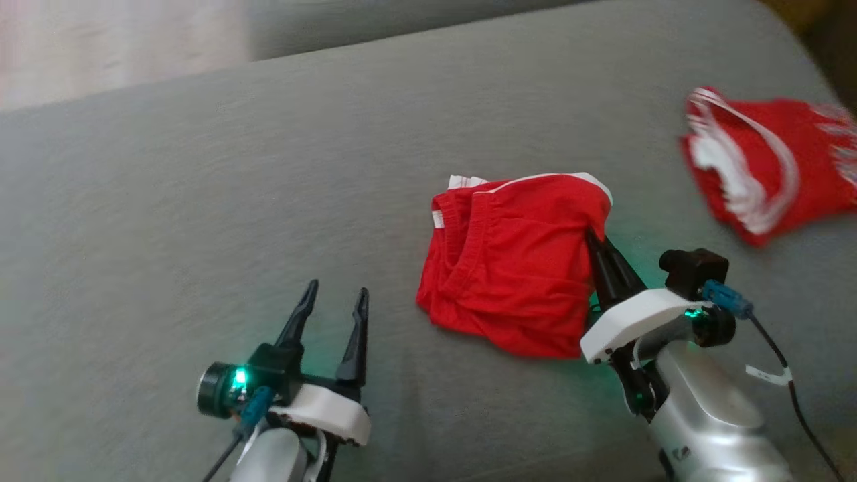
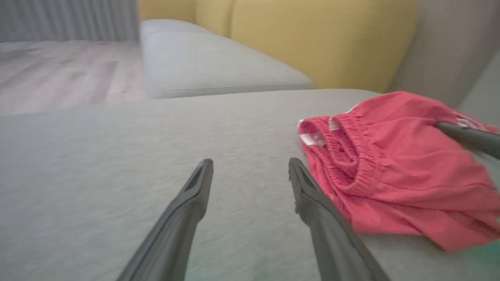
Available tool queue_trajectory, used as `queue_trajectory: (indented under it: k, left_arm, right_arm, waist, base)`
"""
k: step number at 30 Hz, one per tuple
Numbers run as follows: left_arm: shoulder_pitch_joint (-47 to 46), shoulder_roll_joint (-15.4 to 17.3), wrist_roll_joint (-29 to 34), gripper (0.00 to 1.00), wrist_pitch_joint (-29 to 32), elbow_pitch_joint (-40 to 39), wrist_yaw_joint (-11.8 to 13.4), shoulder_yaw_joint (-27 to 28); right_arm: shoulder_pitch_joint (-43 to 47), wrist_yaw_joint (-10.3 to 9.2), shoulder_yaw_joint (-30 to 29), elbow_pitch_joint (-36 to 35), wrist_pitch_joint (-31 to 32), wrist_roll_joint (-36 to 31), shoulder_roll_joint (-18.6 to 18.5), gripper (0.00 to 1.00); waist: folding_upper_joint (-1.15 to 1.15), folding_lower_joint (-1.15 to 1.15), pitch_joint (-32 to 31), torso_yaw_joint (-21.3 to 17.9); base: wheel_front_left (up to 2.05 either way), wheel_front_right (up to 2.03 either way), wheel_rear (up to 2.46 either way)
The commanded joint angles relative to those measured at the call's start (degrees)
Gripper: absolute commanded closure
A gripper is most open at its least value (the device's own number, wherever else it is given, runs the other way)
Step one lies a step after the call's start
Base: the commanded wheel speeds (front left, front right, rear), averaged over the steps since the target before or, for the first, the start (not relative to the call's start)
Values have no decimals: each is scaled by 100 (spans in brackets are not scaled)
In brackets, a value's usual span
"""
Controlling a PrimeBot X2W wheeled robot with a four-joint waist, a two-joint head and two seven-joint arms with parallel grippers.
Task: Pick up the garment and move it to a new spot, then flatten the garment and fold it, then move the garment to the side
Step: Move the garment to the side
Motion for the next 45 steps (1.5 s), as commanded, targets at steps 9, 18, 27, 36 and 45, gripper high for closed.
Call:
queue_trajectory:
  k: [9, 18, 27, 36, 45]
  left_arm:
    - [-269, 18, 89, 0, -30, -112, -105, -93]
    - [-251, 18, 99, 0, -30, -12, -208, -323]
    - [-134, 18, 199, 0, -30, -74, -188, -213]
    - [-210, 18, 210, 0, -30, -169, -181, -214]
    - [-217, 18, 246, 0, -30, -264, -94, -65]
  right_arm:
    - [-55, -3, 52, -240, -36, 82, 61, 100]
    - [-988, -3, -527, 360, -36, -712, -415, 100]
    - [-2228, -3, -661, 1200, 51, -1403, -1807, 100]
    - [-2868, -3, -1249, 1989, 167, -2294, -2814, 9]
    - [-2773, -3, -2801, 1497, -26, -3335, -2225, 0]
  waist:
    - [0, 0, 324, -1408]
    - [0, 0, 502, -871]
    - [0, 0, 720, -75]
    - [0, 0, 898, 304]
    - [0, 0, 818, 303]
  base:
    - [0, 0, 0]
    - [0, 0, 0]
    - [0, 0, 0]
    - [0, 0, 0]
    - [0, 0, 0]
